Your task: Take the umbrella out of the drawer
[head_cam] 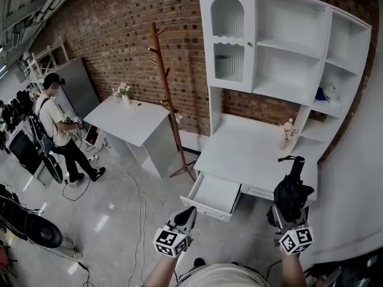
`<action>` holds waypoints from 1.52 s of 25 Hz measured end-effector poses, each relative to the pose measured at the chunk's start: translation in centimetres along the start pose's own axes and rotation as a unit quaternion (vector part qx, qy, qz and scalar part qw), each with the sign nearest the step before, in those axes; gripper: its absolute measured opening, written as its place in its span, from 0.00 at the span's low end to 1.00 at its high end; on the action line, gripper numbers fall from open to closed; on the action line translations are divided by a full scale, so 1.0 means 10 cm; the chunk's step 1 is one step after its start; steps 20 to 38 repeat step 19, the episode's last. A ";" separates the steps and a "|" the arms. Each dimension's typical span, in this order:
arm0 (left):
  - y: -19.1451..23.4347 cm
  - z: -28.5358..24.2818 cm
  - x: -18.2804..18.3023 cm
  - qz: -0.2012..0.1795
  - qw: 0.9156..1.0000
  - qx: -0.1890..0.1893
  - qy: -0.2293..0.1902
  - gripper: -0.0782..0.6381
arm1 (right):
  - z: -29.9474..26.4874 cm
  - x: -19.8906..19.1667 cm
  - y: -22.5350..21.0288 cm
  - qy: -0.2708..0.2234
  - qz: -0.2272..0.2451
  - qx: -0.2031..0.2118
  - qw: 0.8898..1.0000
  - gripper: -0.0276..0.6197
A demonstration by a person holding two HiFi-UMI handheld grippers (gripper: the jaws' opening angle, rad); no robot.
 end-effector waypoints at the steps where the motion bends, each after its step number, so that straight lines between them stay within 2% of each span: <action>1: 0.01 0.01 0.01 -0.001 1.000 0.001 0.000 0.15 | 0.00 0.00 0.01 0.000 -0.001 0.000 1.000 0.48; 10: 0.06 0.02 0.10 0.003 1.000 0.006 -0.006 0.15 | -0.04 0.02 0.08 0.003 0.006 0.002 1.000 0.48; 38: 0.12 0.03 0.03 0.003 1.000 0.003 -0.008 0.15 | -0.05 -0.01 0.12 0.003 0.010 0.004 1.000 0.48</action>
Point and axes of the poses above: the fingertips, and each gripper's own axes: z backward along the fingers, y to its left, x out of its top, the point moved 1 cm from there along z, backward along the fingers, and after that the axes turned 10 degrees about z, right-handed, at the moved point
